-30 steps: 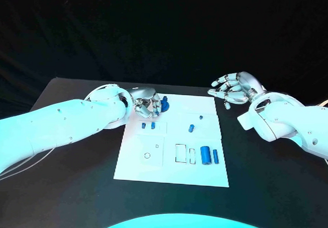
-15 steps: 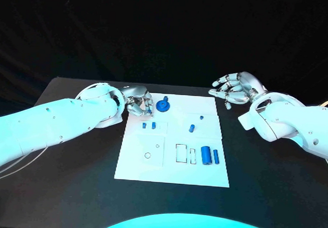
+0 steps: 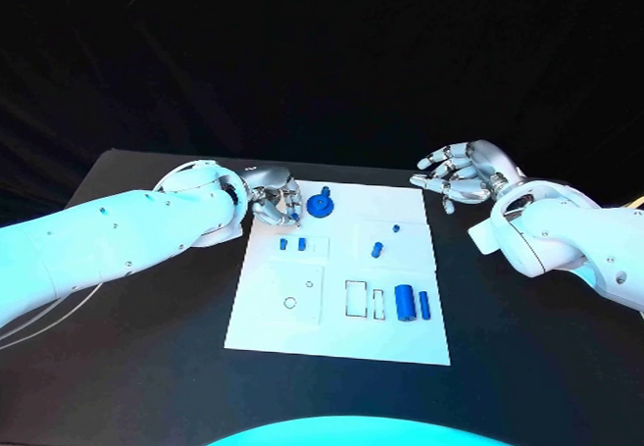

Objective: Assemble the parts on the task board

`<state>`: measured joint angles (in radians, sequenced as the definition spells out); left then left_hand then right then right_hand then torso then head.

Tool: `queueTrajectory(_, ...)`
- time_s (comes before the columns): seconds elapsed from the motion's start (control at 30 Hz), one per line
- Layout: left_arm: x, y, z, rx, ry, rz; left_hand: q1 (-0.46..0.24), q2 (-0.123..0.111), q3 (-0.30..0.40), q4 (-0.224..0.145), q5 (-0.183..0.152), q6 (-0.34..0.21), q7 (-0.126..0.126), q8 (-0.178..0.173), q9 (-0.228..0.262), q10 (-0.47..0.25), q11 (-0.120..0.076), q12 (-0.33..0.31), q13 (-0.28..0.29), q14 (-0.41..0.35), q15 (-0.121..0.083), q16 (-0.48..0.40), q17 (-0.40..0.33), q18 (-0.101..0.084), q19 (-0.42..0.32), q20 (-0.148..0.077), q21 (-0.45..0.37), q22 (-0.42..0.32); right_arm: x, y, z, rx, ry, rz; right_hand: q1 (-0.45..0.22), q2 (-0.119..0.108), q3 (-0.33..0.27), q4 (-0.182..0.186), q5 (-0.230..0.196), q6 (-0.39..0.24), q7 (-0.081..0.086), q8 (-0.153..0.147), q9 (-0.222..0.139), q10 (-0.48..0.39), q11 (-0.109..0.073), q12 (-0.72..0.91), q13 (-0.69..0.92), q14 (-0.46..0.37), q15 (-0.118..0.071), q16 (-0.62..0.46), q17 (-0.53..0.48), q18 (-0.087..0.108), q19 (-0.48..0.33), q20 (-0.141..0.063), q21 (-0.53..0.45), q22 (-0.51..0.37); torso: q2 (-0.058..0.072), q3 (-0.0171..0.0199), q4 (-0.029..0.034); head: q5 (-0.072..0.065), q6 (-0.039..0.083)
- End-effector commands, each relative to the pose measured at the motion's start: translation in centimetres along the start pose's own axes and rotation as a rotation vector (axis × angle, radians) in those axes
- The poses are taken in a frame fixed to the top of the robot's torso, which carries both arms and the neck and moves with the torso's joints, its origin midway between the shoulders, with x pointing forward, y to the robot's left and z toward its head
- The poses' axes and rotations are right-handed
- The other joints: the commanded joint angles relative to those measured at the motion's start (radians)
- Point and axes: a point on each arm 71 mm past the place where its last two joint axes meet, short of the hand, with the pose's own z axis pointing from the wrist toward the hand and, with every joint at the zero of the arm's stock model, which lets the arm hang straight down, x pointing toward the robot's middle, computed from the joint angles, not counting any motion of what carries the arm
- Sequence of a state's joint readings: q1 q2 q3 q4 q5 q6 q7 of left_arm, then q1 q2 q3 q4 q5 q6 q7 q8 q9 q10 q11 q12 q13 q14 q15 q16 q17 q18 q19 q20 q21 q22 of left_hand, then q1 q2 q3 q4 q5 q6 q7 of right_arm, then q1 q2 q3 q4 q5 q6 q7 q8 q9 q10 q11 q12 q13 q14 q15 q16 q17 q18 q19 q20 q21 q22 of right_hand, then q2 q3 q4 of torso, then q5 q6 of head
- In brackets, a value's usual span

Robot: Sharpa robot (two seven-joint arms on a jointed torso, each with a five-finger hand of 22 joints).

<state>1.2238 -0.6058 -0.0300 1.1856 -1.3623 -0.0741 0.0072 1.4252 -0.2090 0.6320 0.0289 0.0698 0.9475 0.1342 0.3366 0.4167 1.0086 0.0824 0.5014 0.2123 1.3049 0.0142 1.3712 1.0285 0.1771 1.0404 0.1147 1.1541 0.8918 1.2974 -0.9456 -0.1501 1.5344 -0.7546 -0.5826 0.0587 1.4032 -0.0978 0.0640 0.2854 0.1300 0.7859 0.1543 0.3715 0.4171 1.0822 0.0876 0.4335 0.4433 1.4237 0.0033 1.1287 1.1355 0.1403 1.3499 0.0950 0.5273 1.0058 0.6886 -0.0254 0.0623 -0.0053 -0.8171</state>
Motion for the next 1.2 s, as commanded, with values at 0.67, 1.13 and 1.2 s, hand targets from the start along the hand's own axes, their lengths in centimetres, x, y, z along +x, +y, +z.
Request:
queueTrajectory(0.67,0.72,-0.50,0.44,0.011,0.032,0.003,-0.013,0.013,0.017,-0.005,0.015,0.025,0.007,-0.006,0.000,0.026,-0.005,-0.014,-0.009,0.012,-0.002,0.020,0.010,-0.025,0.019,0.002,0.016,0.020,0.15,0.04,0.00,-0.003,0.004,0.000,-0.008,-0.023,0.026,0.002,0.011,0.017,0.009,0.012,0.005,-0.020,-0.004,-0.011,-0.005,0.004,-0.002,-0.013,-0.006,0.019,0.001,0.005,-0.014,-0.004,-0.001,0.0004,0.0013,-0.001,-0.005)
queueTrajectory(1.13,0.91,-0.40,0.44,0.006,0.049,0.004,-0.012,0.014,0.016,-0.007,0.014,0.030,0.006,-0.007,-0.001,0.034,-0.007,-0.017,-0.009,0.012,-0.002,0.022,0.011,-0.025,0.019,0.002,0.018,0.023,0.15,0.03,-0.01,-0.003,0.004,0.000,-0.009,-0.023,0.027,0.001,0.011,0.018,0.009,0.012,0.005,-0.017,-0.004,-0.015,-0.011,0.003,-0.002,-0.016,-0.008,0.020,0.001,0.005,-0.019,-0.007,-0.001,0.0005,0.0004,-0.001,-0.008)
queueTrajectory(1.2,0.94,-0.41,0.45,0.006,0.050,0.004,-0.012,0.014,0.016,-0.007,0.014,0.030,0.006,-0.007,-0.001,0.034,-0.007,-0.017,-0.009,0.012,-0.002,0.022,0.011,-0.025,0.019,0.002,0.018,0.023,0.14,0.03,-0.01,-0.003,0.004,0.000,-0.009,-0.023,0.027,0.001,0.011,0.018,0.009,0.012,0.005,-0.017,-0.004,-0.015,-0.011,0.003,-0.002,-0.016,-0.008,0.020,0.001,0.005,-0.019,-0.007,0.000,0.0005,0.0002,-0.001,-0.008)
